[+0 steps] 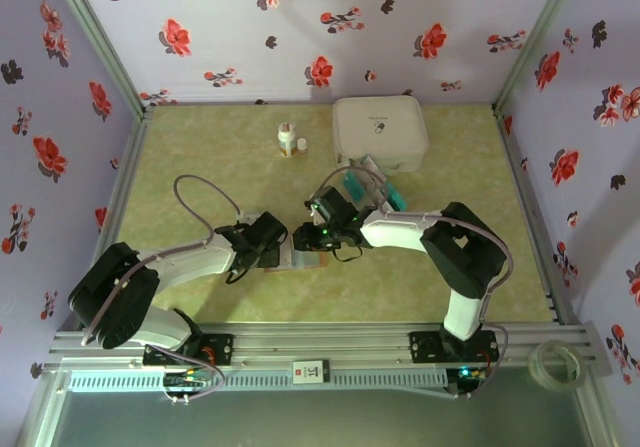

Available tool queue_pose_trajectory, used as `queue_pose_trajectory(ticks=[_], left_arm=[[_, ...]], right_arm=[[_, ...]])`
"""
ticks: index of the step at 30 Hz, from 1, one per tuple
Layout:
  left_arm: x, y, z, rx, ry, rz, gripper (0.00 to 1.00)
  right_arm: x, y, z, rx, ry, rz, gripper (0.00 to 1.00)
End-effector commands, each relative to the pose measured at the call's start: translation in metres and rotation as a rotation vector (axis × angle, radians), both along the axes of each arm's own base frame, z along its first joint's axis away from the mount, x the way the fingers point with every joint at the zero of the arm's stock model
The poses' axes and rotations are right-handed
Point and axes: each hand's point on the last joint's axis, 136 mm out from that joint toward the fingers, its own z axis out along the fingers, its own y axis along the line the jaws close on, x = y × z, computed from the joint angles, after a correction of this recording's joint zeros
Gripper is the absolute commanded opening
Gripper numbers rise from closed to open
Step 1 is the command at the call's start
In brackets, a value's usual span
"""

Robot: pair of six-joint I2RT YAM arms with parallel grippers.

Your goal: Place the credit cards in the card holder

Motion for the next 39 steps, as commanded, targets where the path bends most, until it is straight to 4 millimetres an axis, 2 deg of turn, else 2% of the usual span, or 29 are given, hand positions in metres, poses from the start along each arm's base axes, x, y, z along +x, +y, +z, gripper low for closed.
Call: queue_pose_trajectory(ticks=[1,7,13,28,39], left_arm=[[-0.008,0.007,-0.006,0.036,0.014,-0.009,1.00],[-0.008,0.008,-0.007,0.039,0.016,-0.008,1.00],[-0.007,0.007,-0.007,0.040,0.017,-0.011,1.00],[-0.007,0.007,-0.007,0.042,0.018,-0.010,1.00],[-0.007,0.007,-0.009,0.042,0.019,-0.011,1.00]], right_arm=[[0.001,0.001,0.002,0.014,0.004,-0.017,0.35],[0.009,-0.031,0.001,-0.124,-0.061,-0.064,0.38],[0.011,-0.047,-0.006,-0.210,-0.086,-0.075,0.41],[0.007,-0.028,-0.020,-0.169,-0.027,-0.025,0.41],[0.000,-0.004,-0.006,-0.057,0.004,0.013,0.39]])
